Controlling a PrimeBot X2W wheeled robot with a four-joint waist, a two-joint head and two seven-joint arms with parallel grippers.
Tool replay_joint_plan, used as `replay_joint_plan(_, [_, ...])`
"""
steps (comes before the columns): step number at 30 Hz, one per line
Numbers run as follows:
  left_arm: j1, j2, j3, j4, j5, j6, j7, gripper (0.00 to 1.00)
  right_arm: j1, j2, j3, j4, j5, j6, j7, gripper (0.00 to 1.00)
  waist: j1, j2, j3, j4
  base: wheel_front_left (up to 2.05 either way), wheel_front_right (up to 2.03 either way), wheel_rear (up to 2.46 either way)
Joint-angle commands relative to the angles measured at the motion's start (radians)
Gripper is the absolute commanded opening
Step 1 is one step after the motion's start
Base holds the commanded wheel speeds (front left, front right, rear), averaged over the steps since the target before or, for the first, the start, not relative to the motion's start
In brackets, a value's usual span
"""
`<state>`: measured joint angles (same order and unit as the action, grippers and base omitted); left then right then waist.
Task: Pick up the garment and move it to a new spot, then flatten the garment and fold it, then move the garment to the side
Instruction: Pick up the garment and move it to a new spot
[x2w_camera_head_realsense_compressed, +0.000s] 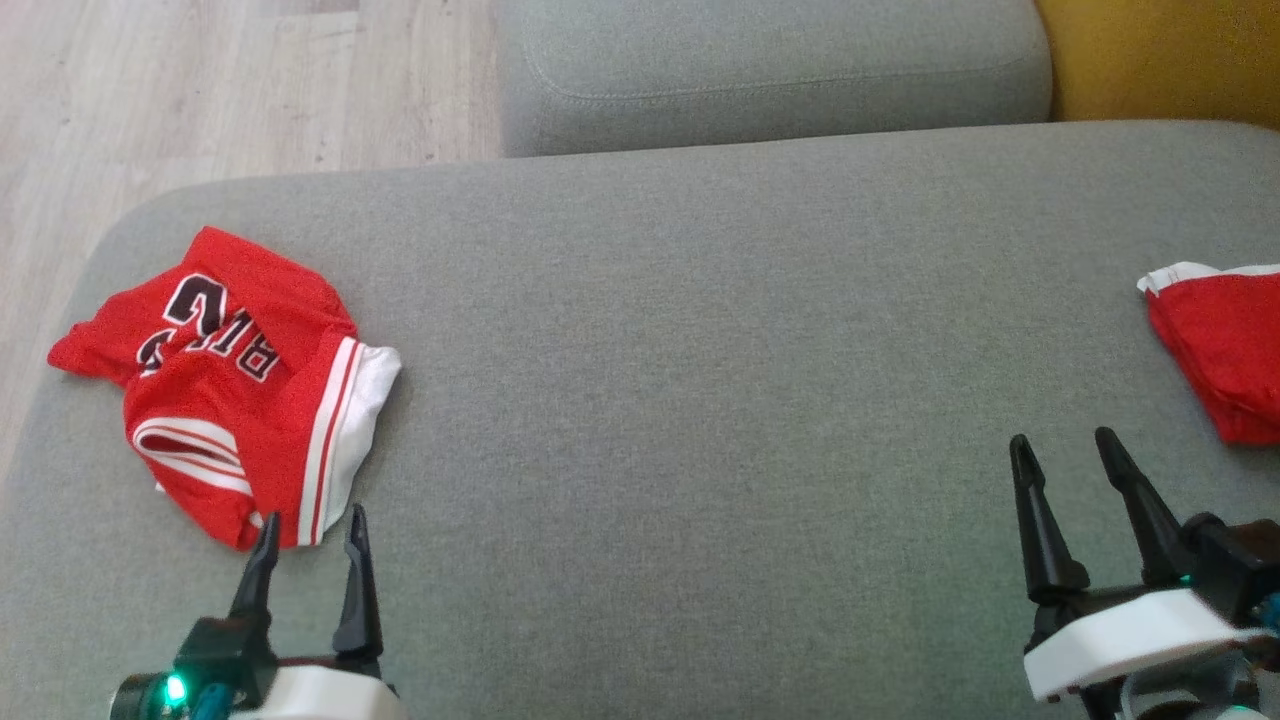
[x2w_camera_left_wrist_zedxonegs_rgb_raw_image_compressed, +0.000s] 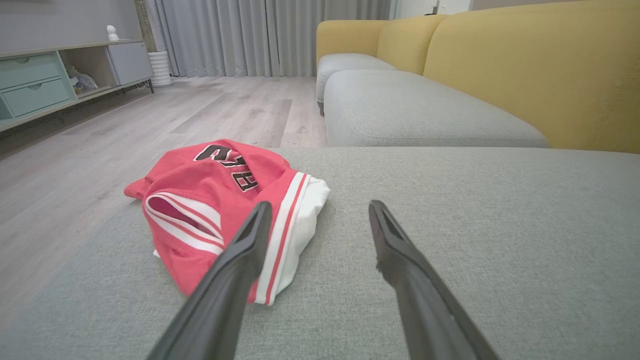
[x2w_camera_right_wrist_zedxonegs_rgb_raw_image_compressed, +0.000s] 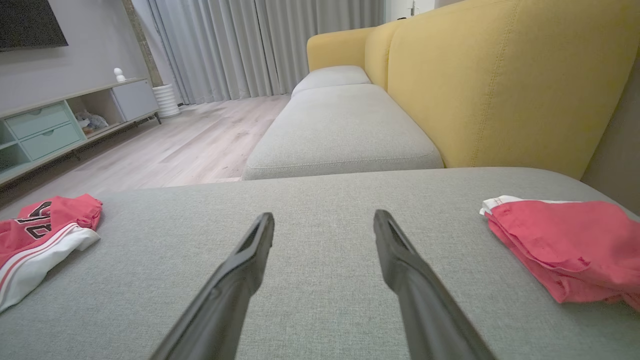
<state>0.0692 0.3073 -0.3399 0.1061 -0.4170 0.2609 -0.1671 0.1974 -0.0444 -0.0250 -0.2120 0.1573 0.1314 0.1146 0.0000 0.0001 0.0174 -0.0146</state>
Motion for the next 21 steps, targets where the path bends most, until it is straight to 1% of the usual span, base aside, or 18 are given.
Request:
replay_joint_plan(1, [-0.033,0.022,0.028,-0.035,-0.004,0.008,0.001,1.00,-0.021,-0.006,0.028,-0.034,0.004,-0.001,0.003,1.00,0.0000,-0.0001,-0.004,0.002,0.00,0.00,0.00])
replay_joint_plan(14, [-0.049,0.021,0.010,-0.039,-0.003,0.008,0.006,1.00,-0.015,-0.006,0.021,-0.034,0.009,-0.001,0.003,1.00,0.0000,-0.0001,-0.011,0.021,0.00,0.00,0.00])
replay_joint_plan(17, [-0.067,0.020,0.010,-0.037,-0.004,0.002,-0.003,1.00,-0.015,-0.006,0.020,-0.042,0.007,-0.001,0.003,1.00,0.0000,-0.0001,0.000,0.047,0.00,0.00,0.00])
replay_joint_plan(21, [-0.113,0.012,0.006,-0.021,-0.001,-0.012,-0.026,1.00,-0.023,-0.006,0.020,-0.058,0.001,-0.001,0.003,1.00,0.0000,-0.0001,0.024,0.107,0.00,0.00,0.00])
